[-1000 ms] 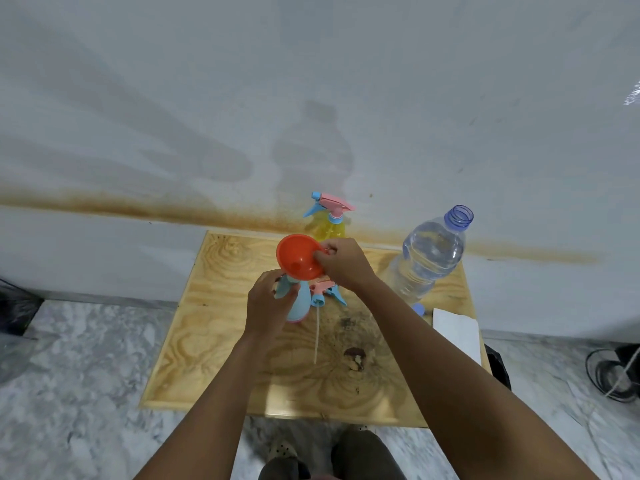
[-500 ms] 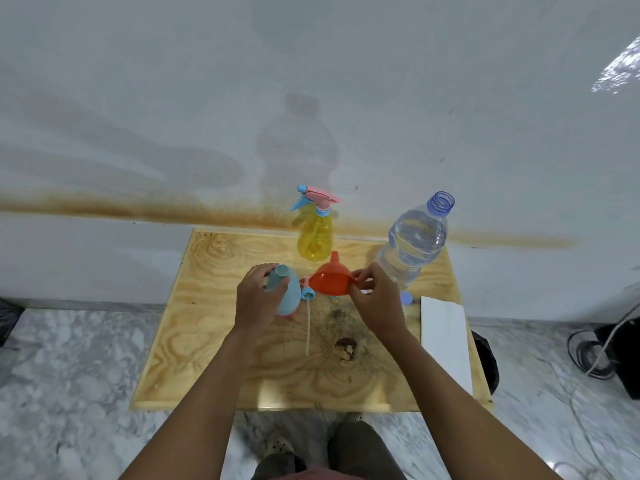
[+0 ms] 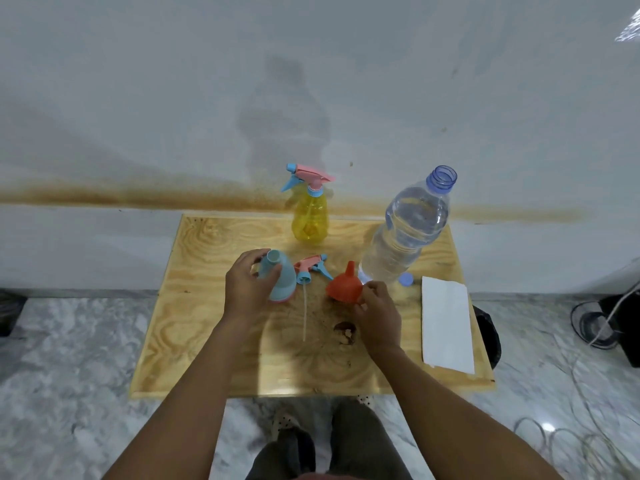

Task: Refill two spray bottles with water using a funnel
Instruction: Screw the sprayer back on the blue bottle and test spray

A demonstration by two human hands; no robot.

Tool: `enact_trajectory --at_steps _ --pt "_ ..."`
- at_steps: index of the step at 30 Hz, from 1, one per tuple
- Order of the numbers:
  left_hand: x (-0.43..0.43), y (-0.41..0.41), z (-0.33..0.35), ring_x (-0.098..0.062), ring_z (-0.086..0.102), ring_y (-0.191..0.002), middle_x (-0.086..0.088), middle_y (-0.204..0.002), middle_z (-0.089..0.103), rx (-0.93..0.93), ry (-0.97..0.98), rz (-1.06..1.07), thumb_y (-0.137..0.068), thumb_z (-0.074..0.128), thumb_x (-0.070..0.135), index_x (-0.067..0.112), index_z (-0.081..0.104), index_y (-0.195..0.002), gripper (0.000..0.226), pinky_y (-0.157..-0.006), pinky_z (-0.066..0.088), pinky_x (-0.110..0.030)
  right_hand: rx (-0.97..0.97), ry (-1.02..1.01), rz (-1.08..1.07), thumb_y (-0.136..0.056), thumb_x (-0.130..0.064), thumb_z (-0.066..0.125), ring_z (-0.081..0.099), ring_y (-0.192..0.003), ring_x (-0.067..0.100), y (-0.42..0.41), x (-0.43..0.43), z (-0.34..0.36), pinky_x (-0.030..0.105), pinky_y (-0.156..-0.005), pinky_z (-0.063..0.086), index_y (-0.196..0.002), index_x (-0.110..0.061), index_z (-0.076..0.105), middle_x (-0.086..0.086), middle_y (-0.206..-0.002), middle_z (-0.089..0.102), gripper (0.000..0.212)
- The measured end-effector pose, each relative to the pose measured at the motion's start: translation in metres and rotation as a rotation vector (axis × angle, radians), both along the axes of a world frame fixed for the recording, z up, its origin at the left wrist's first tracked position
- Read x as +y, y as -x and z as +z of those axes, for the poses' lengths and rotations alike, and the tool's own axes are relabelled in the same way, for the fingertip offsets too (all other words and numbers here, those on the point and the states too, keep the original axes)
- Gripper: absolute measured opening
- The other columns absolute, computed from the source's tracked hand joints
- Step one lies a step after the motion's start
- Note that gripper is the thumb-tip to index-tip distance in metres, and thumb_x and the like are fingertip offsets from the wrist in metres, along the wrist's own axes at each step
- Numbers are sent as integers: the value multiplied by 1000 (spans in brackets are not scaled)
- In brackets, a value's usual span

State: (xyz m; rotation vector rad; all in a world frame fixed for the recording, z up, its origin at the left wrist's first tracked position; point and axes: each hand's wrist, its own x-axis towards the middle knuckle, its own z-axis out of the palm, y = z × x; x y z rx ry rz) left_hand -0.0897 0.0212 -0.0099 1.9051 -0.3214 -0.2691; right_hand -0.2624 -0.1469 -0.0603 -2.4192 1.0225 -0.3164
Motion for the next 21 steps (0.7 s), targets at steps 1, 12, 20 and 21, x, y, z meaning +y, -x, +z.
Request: enact_trajectory --at_steps 1,12,20,21 --pt "0 0 0 -8 57 -101 4 -112 64 1 4 -3 -86 74 10 12 71 -112 27 -86 54 -35 29 48 26 -84 -8 66 60 -84 25 2 1 -3 32 -59 45 -86 -8 61 6 -107 60 6" --pt "2 1 2 -6 57 -103 7 -113 63 27 19 -17 -87 75 12 15 70 -114 28 -89 55 -38 252 -74 47 -97 -20 50 56 -97 24 13 8 -15 35 -72 51 -107 -15 56 6 -123 50 13" --pt "3 2 1 -1 57 -101 5 -115 63 29 16 -25 -86 75 13 16 69 -116 30 -89 55 -40 -51 22 -32 -85 -21 62 57 -85 19 8 29 19 32 -65 48 -103 -15 60 4 -101 58 19" --pt "3 2 0 0 57 -100 6 -114 62 31 11 -21 -85 75 11 18 69 -115 32 -89 55 -41 -103 29 15 -85 -19 64 56 -82 18 0 32 28 32 -63 48 -102 -14 62 3 -99 60 17"
